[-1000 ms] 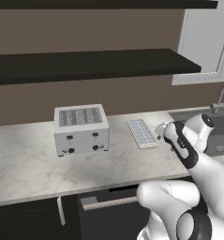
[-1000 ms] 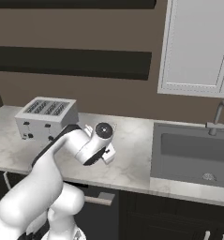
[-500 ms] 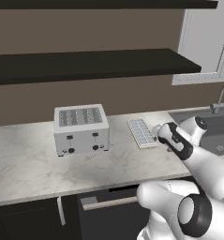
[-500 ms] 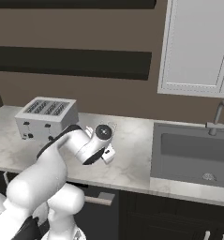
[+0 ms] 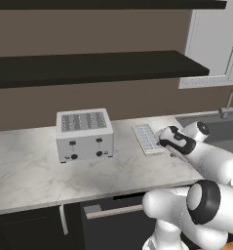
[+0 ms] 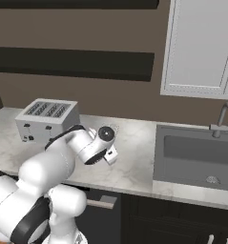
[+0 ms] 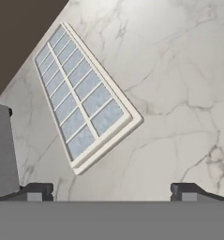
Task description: The ice cube tray has been filled with water. Take the tray and place it in the freezer to make ice. Close the freezer door after placing the tray.
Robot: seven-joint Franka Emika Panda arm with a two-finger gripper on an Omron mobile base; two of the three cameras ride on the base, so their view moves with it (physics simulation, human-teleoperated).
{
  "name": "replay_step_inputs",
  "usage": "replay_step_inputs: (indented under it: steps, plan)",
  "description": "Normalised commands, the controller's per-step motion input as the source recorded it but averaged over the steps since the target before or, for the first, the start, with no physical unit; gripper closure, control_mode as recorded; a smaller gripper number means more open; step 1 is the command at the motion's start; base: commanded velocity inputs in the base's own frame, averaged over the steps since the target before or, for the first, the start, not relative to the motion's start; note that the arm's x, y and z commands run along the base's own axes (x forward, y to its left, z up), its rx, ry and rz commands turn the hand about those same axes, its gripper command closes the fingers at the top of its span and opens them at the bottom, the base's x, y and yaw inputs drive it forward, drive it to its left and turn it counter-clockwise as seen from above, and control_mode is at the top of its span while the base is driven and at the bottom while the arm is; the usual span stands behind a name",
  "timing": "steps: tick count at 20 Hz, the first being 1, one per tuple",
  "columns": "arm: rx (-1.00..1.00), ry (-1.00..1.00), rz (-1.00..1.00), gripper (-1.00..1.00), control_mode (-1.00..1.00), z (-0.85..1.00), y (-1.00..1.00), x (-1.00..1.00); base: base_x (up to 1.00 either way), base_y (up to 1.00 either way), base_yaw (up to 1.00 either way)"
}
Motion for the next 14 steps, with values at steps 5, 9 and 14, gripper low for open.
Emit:
replay_step_inputs:
  steps: [5, 9, 14]
  plan:
    - [0.0, 0.0, 0.0, -1.0, -1.0, -0.14, 0.0, 0.26, 0.0, 0.0, 0.0]
    - [0.0, 0.0, 0.0, -1.0, -1.0, -0.19, 0.0, 0.16, 0.0, 0.0, 0.0]
    - [0.0, 0.0, 0.0, -1.0, -1.0, -0.18, 0.0, 0.13, 0.0, 0.0, 0.0]
